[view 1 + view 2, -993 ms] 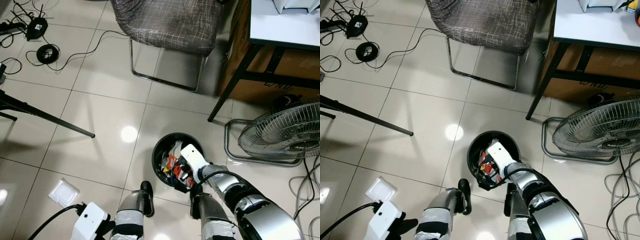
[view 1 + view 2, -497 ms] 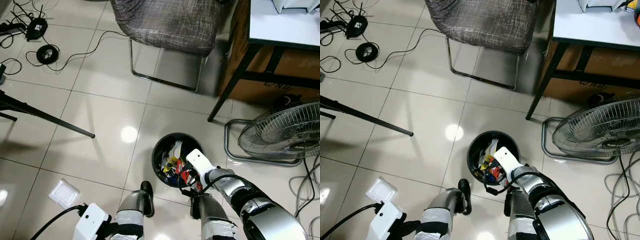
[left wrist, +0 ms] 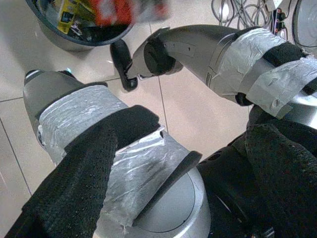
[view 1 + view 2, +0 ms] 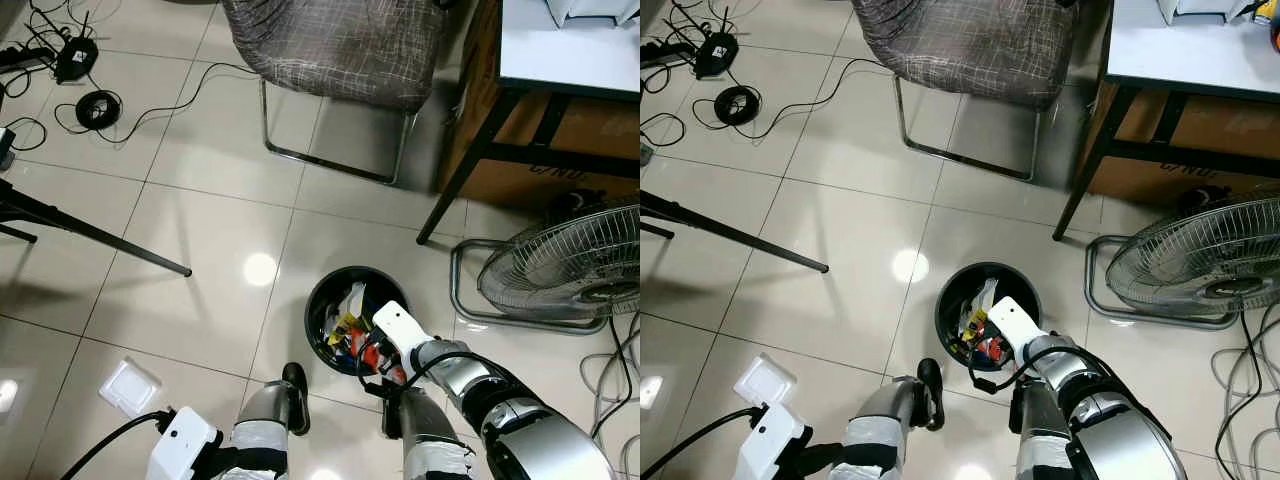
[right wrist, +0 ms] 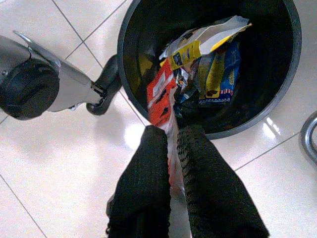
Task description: Picking trash to rubbish bin
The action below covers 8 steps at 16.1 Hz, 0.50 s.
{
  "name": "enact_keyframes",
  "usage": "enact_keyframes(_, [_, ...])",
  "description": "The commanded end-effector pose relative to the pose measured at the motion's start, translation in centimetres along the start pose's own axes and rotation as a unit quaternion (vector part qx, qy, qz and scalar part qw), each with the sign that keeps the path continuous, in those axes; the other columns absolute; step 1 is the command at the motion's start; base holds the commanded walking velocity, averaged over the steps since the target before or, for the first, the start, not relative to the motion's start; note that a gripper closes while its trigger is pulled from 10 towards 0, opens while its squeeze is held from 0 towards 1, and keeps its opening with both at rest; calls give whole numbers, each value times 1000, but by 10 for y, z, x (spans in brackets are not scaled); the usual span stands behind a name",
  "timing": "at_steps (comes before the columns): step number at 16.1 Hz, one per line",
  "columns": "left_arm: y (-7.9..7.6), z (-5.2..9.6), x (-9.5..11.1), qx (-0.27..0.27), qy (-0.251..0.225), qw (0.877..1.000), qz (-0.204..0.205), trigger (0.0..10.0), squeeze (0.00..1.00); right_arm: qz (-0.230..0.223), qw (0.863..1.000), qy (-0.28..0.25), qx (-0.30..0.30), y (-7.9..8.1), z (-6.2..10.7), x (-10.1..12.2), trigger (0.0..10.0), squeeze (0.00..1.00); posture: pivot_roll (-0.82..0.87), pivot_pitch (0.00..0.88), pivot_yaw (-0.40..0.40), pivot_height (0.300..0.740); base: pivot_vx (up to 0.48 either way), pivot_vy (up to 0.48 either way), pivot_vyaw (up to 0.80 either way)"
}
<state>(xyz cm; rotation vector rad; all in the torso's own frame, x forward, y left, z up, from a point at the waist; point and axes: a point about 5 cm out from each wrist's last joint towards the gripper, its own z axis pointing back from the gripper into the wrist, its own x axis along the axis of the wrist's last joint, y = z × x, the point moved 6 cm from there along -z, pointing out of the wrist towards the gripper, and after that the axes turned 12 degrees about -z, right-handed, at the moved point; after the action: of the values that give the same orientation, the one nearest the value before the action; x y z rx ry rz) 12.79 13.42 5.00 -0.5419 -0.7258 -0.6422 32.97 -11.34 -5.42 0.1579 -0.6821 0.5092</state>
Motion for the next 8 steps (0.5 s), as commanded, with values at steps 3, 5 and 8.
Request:
enact_keyframes(3, [-2,3,-9,-3,11,1000,20,10000,0,-48,999,13,1,11,-4,-16,10000,1000,179,416,128,740,0,0,0])
enact_keyframes(5, [-2,3,-8,-3,11,1000,21,10000,0,-51,999,7,5,18,-6,-11,10000,1000,179,416,128,740,0,0,0])
enact_keyframes(8, [-3,3,-7,-2,9,1000,23,10000,0,-54,999,2,7,22,-7,-9,10000,1000,178,417,122,740,0,0,0])
